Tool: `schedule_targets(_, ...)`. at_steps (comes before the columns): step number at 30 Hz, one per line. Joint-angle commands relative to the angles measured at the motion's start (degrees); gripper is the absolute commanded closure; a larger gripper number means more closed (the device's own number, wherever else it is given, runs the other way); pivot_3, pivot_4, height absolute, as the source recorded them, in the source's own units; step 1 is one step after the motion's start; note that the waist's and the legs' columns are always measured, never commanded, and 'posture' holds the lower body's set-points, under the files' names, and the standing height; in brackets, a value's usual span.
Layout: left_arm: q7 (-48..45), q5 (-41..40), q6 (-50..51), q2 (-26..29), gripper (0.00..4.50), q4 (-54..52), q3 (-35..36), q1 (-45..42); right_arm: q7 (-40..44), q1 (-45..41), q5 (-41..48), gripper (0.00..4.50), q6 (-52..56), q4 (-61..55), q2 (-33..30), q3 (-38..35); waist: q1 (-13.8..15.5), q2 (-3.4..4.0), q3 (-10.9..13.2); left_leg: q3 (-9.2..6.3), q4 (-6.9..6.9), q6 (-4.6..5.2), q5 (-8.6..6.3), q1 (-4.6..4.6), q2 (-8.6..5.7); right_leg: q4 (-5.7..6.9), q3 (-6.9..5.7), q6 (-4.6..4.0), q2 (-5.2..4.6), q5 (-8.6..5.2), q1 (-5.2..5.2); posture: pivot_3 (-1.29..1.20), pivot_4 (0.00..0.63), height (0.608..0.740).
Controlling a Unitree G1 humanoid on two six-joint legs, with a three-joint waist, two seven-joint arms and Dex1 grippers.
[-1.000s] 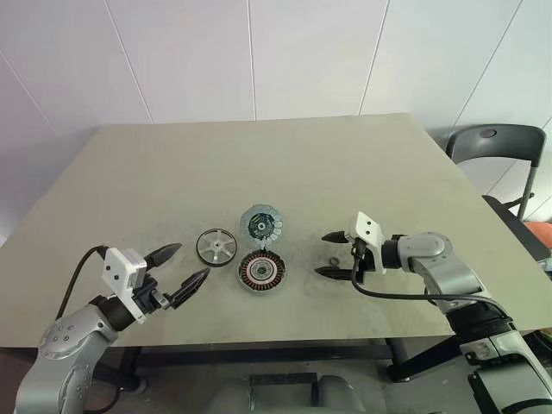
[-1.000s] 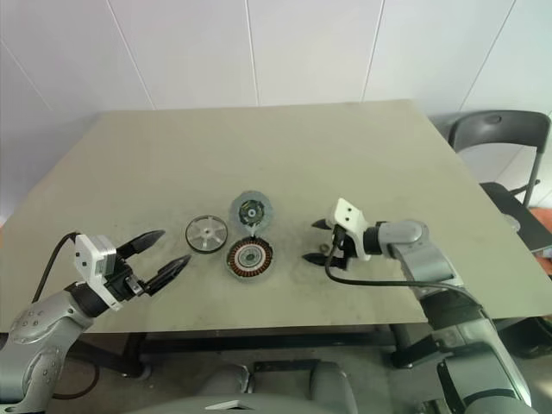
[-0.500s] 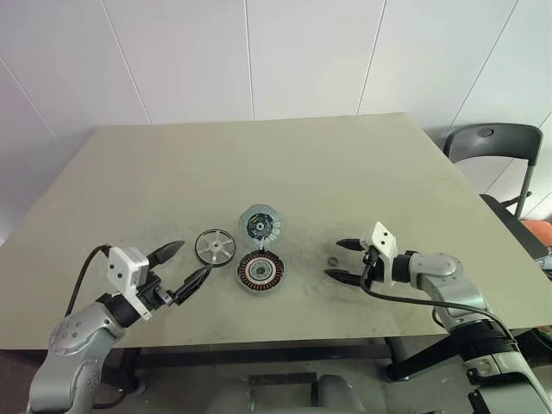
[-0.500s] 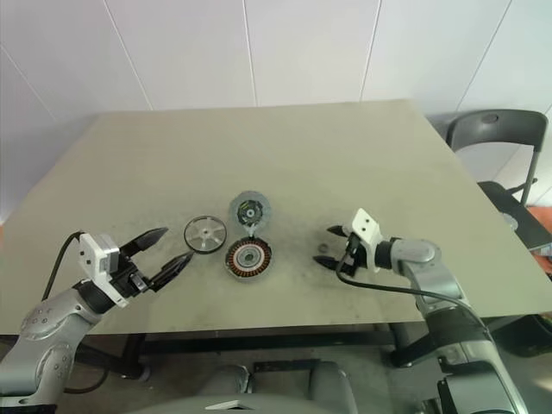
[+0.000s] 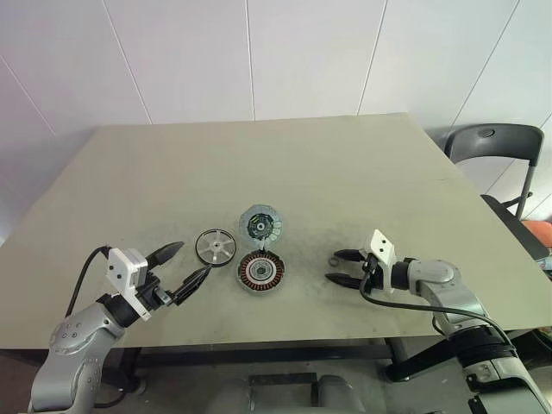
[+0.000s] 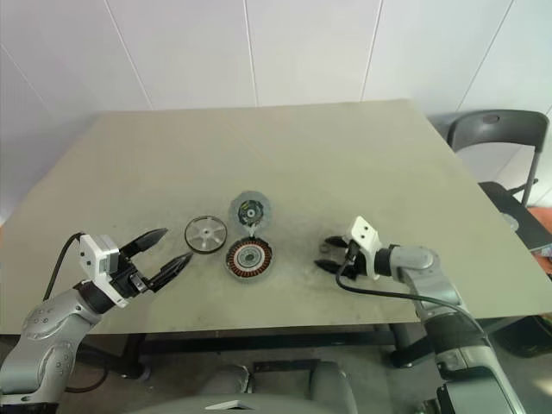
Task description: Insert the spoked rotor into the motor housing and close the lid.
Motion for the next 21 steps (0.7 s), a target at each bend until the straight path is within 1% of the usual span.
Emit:
schedule_targets(1, -1.5, 0.4, -2.6, 0.2, 0.0, 1.0, 0.6, -0.4, -0.1, -1.1, -1.8, 2.29, -1.2, 2.6, -0.3, 0.3, 0.0, -0.01, 0.0, 0.0, 0.01, 0.0, 0.0, 0.03, 0.0, 0.01, 0.0, 0.0, 0.0, 0.0, 0.02, 0.0, 0.0, 0.74)
schedule_targets(5, -3.0, 1.2, -4.9, 0.5, 0.0, 2.9, 0.9, 0.8, 0.8, -1.2, -1.4, 3.65, -0.3, 3.2, -0.5, 0.4, 0.0, -0.02, 0.0, 0.09, 0.19, 0.0, 0.0, 0.06, 0.04, 0.02, 0.0, -0.04, 0.0, 0.02, 0.14, 0.0, 0.0, 0.74)
schedule_targets(6, -3.2, 1.5, -5.3, 0.6, 0.0, 3.0, 0.9, 1.2, 1.0, -1.2, -1.3, 3.84, -0.2, 3.3, -0.6, 0.4, 0.0, -0.03, 0.0, 0.14, 0.25, -0.03, -0.02, 0.06, 0.05, 0.01, 0.0, -0.05, -0.01, 0.02, 0.15, 0.0, 0.0, 0.74)
schedule_targets(9, -5.1, 0.3, -5.4, 0.8, 0.0, 2.9, 1.4, 3.6, 2.6, -1.7, 0.5, 3.84, 2.5, 1.5, -0.8, -0.1, -0.1, -0.05, 0.0, 0.18, 0.32, -0.13, -0.08, 0.04, 0.06, -0.05, 0.0, -0.06, -0.03, 0.02, 0.18, 0.0, 0.0, 0.74)
schedule_targets(14, -8.9, -0.7, -4.9, 2.1, 0.0, 2.8, 1.0, 5.9, 6.2, -3.6, 2.6, 3.84, 5.3, -2.7, -1.1, 0.5, 0.0, -0.03, 0.0, 0.19, 0.13, -0.03, -0.02, -0.03, 0.09, -0.1, 0.0, -0.07, -0.05, 0.02, 0.05, 0.0, 0.0, 0.74)
schedule_targets(21, -12.3, 0.3, -6.0, 4.2, 0.0, 3.2, -0.1, 5.1, 11.9, -8.9, 4.7, 3.84, 10.6, -10.1, 0.2, 3.4, -0.1, 0.03, 0.0, 0.2, -0.05, -0.02, -0.02, -0.1, 0.12, -0.09, -0.01, -0.06, -0.05, 0.03, -0.14, 0.0, 0.0, 0.74)
